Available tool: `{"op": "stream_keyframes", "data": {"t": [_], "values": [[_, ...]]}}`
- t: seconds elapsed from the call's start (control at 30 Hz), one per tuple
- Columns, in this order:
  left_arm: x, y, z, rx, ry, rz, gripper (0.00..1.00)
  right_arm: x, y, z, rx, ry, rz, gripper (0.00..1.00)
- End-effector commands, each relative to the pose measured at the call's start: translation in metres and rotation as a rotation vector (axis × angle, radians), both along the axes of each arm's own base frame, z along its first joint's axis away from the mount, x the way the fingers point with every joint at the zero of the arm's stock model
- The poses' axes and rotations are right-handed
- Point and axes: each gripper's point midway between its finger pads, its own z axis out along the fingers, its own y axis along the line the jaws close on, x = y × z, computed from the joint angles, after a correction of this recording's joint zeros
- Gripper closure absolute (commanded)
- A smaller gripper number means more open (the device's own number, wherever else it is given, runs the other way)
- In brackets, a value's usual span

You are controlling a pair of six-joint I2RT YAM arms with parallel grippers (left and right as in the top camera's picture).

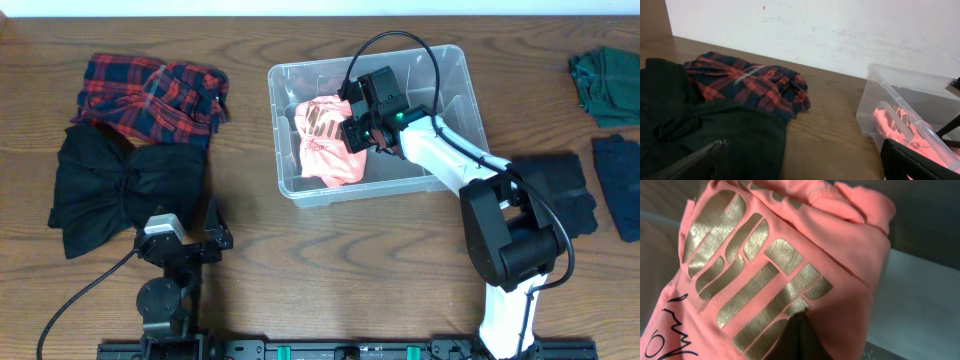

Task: Pack container
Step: 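Lower the pink t-shirt into the bin's left side and release, then move the right gripper to the dark green shirt and grasp it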

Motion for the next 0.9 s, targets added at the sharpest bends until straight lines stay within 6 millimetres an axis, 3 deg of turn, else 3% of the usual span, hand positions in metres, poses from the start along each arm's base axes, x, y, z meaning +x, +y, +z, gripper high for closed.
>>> {"op": "stream_keyframes", "data": {"t": [0.0, 0.13, 0.27, 0.37, 0.47, 0.6, 0.87], "values": [[-0.001, 0.001, -0.016, 0.015, 0.049, 0.004, 0.02, 0.008, 0.009, 0.023, 0.017, -0.049, 0.03, 0.99], [-0.001, 0.001, -0.016, 0.015, 0.049, 0.003, 0.02, 0.018, 0.016, 0.079, 0.063, -0.124, 0.037, 0.98], [-0.001, 0.001, -0.016, 0.015, 0.049, 0.003, 0.02, 0.023, 0.01, 0.144, 0.098, -0.198, 0.02, 0.7], [-0.001, 0.001, -0.016, 0.015, 0.049, 0.003, 0.02, 0.025, -0.012, 0.184, 0.124, -0.23, -0.042, 0.46], [-0.001, 0.001, -0.016, 0.015, 0.049, 0.003, 0.02, 0.029, -0.05, 0.208, 0.134, -0.249, -0.123, 0.37], [-0.001, 0.001, -0.016, 0.015, 0.049, 0.003, 0.02, 0.037, -0.116, 0.222, 0.117, -0.256, -0.252, 0.33], [-0.001, 0.001, -0.016, 0.015, 0.049, 0.003, 0.02, 0.053, -0.259, 0.211, 0.111, -0.23, -0.525, 0.25]]}}
